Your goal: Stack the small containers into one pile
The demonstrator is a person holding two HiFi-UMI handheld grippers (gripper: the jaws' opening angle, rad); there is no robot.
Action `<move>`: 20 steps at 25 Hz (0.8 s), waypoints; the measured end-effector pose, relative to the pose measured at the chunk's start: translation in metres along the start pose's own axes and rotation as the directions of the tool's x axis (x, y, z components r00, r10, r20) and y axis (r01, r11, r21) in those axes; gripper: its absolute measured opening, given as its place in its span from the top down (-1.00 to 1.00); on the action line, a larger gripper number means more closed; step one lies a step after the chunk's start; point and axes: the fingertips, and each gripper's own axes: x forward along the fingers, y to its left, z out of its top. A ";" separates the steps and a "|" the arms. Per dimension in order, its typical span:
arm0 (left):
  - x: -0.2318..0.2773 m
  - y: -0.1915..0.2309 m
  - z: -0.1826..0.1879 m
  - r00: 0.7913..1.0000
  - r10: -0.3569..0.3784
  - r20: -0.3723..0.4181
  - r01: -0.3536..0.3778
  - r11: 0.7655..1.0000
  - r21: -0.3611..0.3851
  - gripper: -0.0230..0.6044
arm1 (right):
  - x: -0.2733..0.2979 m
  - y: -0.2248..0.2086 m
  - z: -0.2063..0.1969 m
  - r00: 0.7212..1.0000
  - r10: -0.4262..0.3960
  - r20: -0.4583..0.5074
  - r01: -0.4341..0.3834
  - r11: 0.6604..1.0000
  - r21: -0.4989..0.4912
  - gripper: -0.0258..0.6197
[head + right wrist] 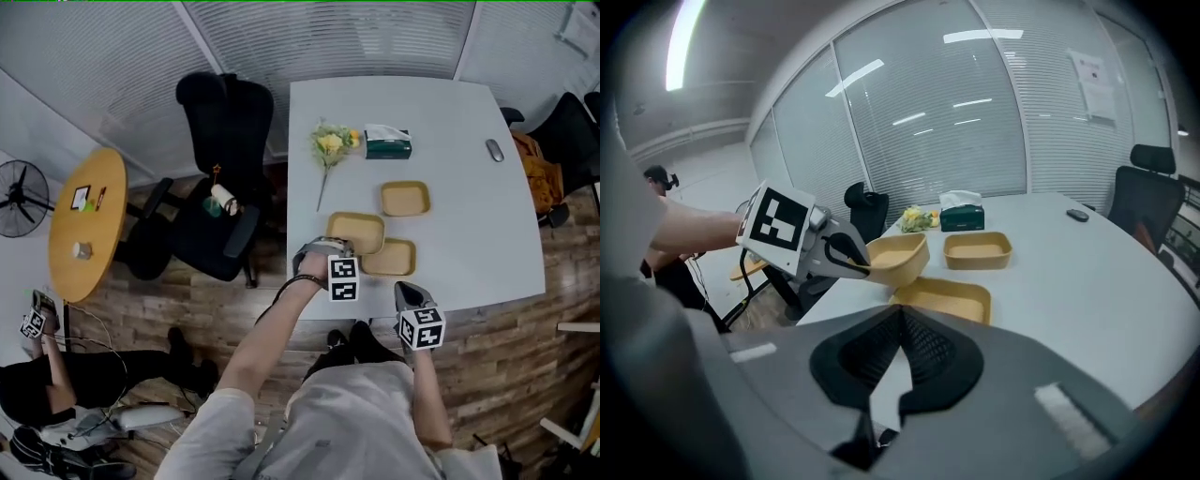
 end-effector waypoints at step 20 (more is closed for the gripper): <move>-0.004 -0.050 0.091 0.999 0.044 -0.026 -0.044 0.999 -0.003 0.84 | -0.024 -0.053 -0.032 0.997 0.072 0.007 -0.072 0.997 -0.009 0.92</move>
